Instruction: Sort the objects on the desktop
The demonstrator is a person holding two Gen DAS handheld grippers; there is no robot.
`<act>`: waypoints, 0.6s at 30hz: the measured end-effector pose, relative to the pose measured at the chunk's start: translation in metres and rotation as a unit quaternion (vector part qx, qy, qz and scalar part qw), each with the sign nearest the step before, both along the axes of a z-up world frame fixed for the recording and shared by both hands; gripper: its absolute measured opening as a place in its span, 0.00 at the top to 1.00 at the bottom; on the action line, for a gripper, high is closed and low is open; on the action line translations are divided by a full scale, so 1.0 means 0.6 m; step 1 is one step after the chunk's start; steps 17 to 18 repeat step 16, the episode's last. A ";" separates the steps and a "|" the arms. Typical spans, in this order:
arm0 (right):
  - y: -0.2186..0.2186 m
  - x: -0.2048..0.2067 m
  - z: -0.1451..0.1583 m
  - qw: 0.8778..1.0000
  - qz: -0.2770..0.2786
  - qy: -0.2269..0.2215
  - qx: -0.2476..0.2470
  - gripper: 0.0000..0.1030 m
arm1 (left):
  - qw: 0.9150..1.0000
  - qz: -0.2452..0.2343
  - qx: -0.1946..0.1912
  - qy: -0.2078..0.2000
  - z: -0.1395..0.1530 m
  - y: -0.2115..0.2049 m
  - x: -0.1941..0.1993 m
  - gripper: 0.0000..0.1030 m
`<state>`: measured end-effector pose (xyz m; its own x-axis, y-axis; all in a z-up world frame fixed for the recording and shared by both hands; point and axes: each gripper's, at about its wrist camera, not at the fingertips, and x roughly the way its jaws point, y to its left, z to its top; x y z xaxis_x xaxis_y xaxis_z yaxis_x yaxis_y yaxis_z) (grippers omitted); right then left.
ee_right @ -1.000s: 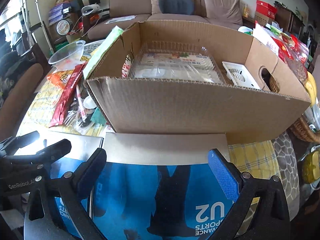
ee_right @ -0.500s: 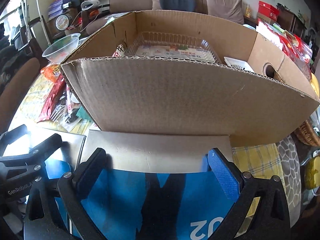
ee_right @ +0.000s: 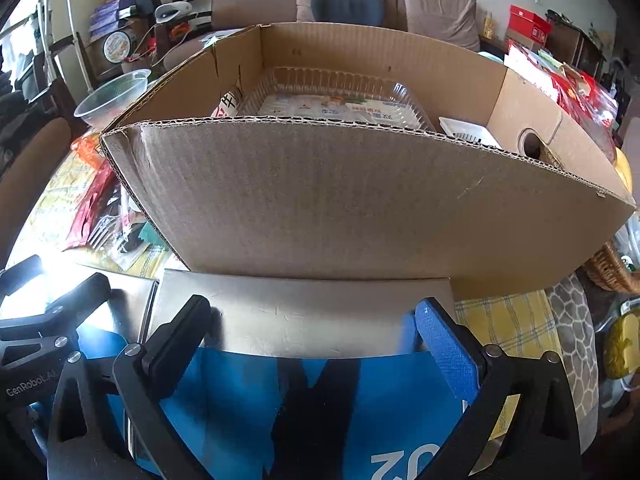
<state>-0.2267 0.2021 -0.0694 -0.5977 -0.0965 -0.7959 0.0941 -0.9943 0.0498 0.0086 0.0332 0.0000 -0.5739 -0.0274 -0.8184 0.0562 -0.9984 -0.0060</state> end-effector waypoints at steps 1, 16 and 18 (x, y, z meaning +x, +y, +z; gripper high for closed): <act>0.001 -0.002 0.001 1.000 0.001 -0.001 -0.003 0.00 | 1.000 0.000 -0.001 0.000 0.000 0.001 0.001 0.00; 0.003 -0.004 0.001 1.000 0.004 0.000 -0.006 0.00 | 1.000 -0.004 0.000 0.003 -0.001 0.000 0.002 0.00; 0.003 -0.004 0.001 1.000 0.004 0.000 -0.006 0.00 | 1.000 -0.004 0.000 0.003 -0.001 0.000 0.002 0.00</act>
